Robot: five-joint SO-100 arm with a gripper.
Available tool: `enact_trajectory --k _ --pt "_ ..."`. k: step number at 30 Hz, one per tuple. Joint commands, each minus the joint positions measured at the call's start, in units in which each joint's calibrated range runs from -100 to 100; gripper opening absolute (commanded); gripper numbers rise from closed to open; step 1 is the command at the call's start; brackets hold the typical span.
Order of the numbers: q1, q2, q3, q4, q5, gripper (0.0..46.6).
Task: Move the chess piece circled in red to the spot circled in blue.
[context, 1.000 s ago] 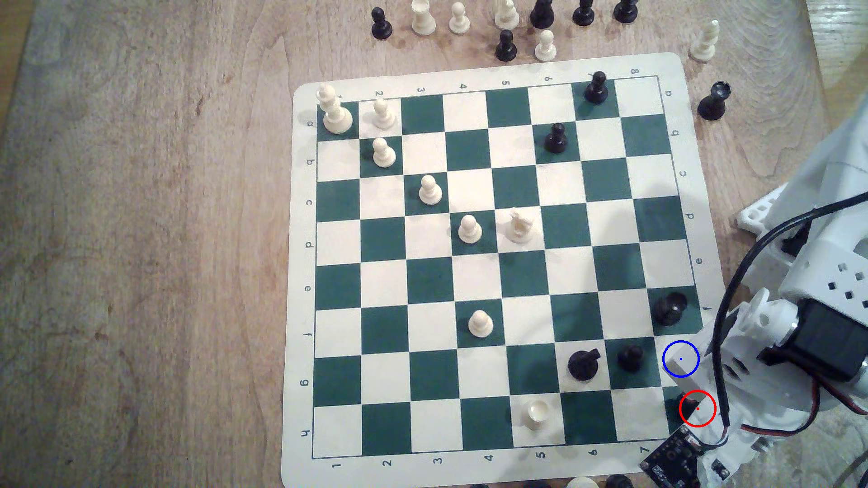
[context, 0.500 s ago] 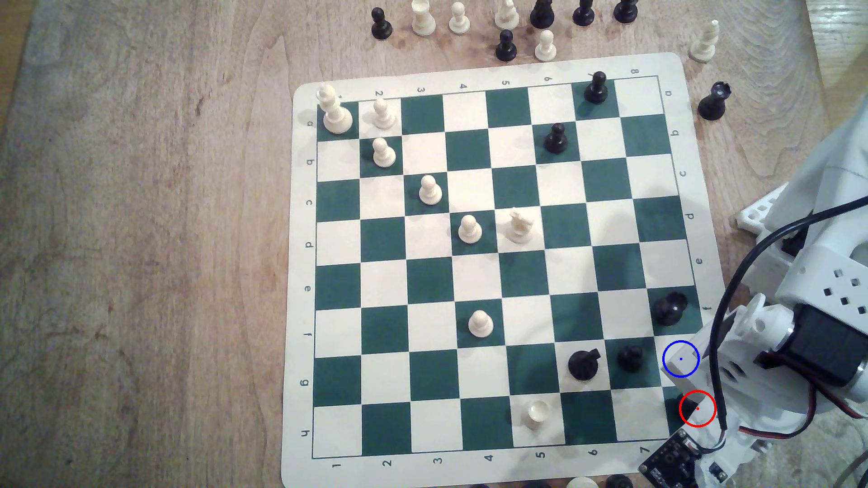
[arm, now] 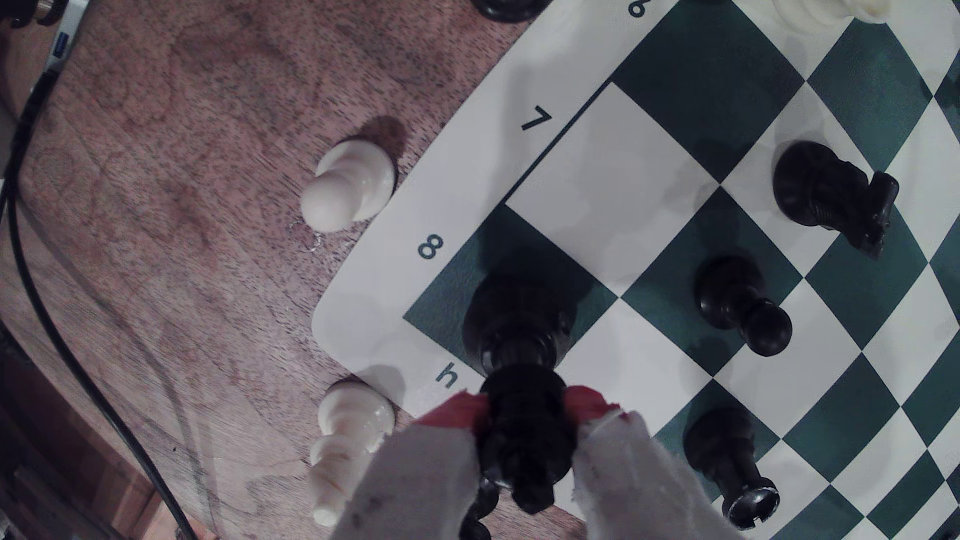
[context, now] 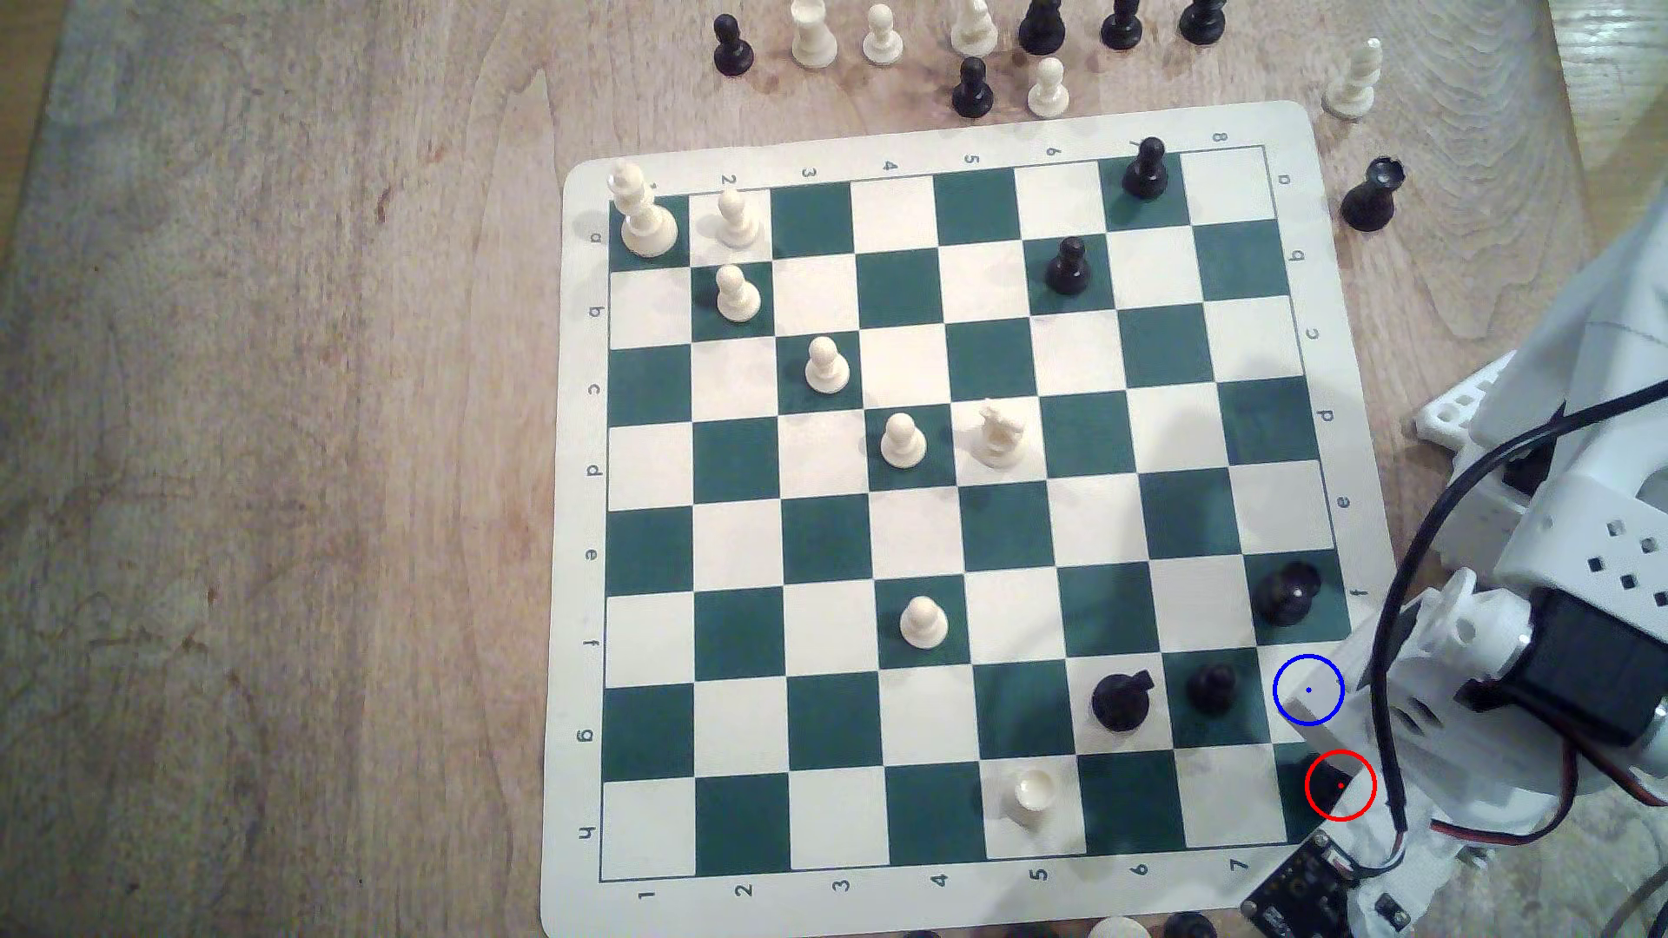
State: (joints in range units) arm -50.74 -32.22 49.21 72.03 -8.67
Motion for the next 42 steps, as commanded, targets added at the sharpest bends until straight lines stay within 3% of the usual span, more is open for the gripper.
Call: enact_trajectory --k 1,12,24,42 --pt "-0.3 -1.5 -3.1 0.9 0.0 0.3" --pt "1.8 -8.6 -11.1 10.8 0.0 0.3" --pt "3.5 -15.5 2.0 9.0 -0.2 0.3" --pt "8.3 -13.7 8.0 2.7 1.9 0.6"
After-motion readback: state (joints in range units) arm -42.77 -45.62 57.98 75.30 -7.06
